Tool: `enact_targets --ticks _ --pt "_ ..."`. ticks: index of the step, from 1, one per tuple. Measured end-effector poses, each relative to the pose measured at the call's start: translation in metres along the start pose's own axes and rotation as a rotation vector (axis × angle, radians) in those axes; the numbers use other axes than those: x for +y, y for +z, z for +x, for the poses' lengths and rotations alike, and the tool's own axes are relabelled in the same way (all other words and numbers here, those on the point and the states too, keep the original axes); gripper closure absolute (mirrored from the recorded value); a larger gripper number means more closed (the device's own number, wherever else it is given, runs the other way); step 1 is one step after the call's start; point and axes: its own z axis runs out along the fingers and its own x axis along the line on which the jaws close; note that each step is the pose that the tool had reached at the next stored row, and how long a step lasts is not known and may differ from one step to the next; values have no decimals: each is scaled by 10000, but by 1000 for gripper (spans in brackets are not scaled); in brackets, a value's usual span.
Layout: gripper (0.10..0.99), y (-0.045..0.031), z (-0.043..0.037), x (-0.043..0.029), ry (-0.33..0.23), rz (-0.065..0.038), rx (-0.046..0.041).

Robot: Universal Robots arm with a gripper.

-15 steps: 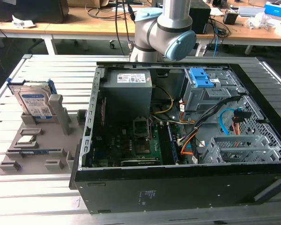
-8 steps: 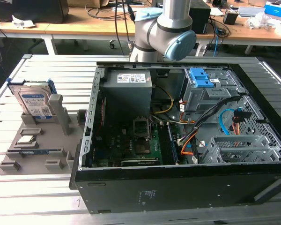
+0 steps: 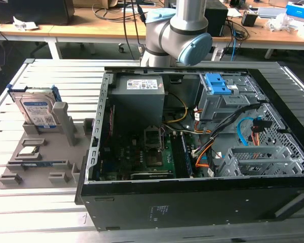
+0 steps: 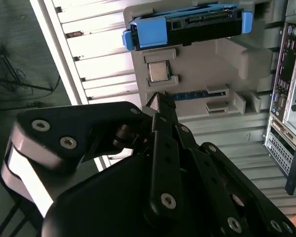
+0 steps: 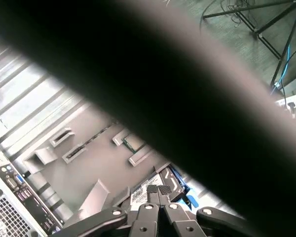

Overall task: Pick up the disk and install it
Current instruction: 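Pick up the disk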

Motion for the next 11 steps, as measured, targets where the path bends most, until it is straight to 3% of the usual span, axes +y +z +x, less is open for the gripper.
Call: enact_targets --ticks 2,6,11 --pt "980 0 -1 0 303 5 -11" --pt "980 5 0 0 1573 31 -55" --pt "980 9 0 0 2536 47 -84"
